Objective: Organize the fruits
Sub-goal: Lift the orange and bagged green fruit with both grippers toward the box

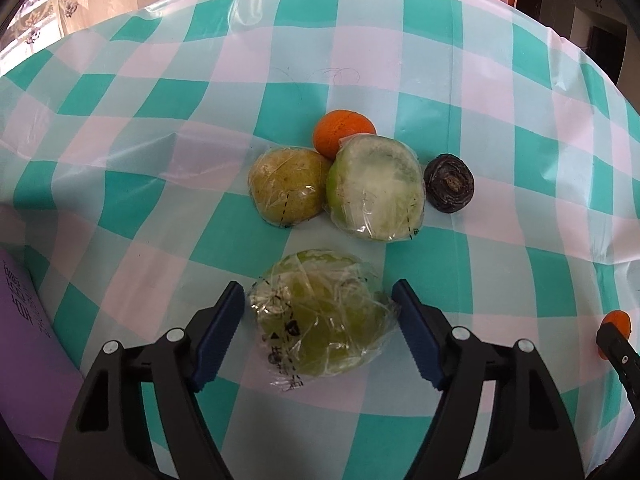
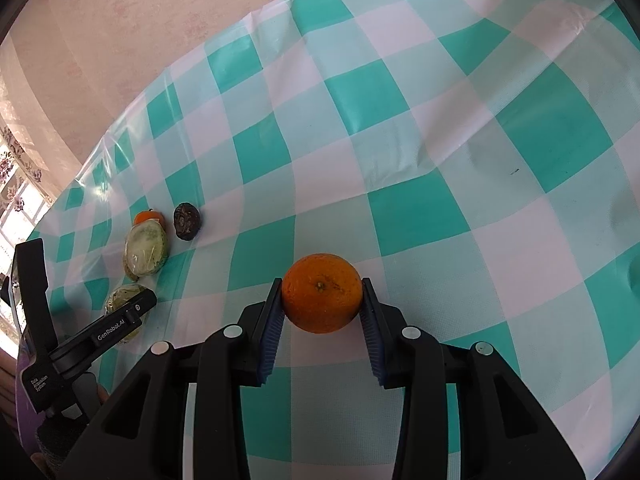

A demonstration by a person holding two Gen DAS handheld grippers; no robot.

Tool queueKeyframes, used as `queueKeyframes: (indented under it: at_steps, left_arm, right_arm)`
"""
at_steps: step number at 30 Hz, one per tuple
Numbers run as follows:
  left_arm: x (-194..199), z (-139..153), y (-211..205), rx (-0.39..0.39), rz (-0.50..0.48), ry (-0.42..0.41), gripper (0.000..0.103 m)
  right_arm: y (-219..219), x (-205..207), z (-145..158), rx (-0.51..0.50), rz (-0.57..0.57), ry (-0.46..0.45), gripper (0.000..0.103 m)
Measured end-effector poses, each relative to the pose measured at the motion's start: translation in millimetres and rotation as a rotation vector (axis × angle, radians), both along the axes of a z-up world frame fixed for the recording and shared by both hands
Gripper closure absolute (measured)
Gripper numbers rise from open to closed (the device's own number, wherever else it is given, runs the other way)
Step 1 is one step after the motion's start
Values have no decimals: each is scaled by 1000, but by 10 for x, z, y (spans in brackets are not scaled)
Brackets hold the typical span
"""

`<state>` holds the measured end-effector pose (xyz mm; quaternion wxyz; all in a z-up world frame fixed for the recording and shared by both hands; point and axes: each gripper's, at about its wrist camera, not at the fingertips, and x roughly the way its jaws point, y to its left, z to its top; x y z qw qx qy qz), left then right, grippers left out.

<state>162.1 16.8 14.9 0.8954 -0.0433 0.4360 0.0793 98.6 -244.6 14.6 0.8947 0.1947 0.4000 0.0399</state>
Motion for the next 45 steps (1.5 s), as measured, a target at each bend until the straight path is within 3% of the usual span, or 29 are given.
queueKeyframes:
  at_steps: [1,6,11,14,16,20,32,45]
  left_arm:
    - [-10,9,-29,8,-4,-3,40]
    - [-141,32,26,-35,-5,-27,42]
    - [-358,47,210,-188,8,-87,42]
    - [-505,57,287,-237,27,-116,42]
    - [-614,56,306,-264,-11,-159,42]
    - [-780,77,235,-285,-86,-178,42]
    - [-1345,24,20,-311,-216,-147,42]
    - [-1934,-47,84,-294,-203,-118,42]
  right_arm:
    - [3,0,0,-1,0,0,66]
    - [-3,6,-4,2,0,-1,66]
    - [-1,11,-6,6,1,-2,66]
    - [-3,1,2,7,-4,-8,66]
    - [-21,-34,25,14,-11,-30,66]
    - [-41,-84,49,16,-33,-45,66]
    - [271,-519,31,39,103,-28,66]
    - [512,-1083,14,-1,153,-15,66]
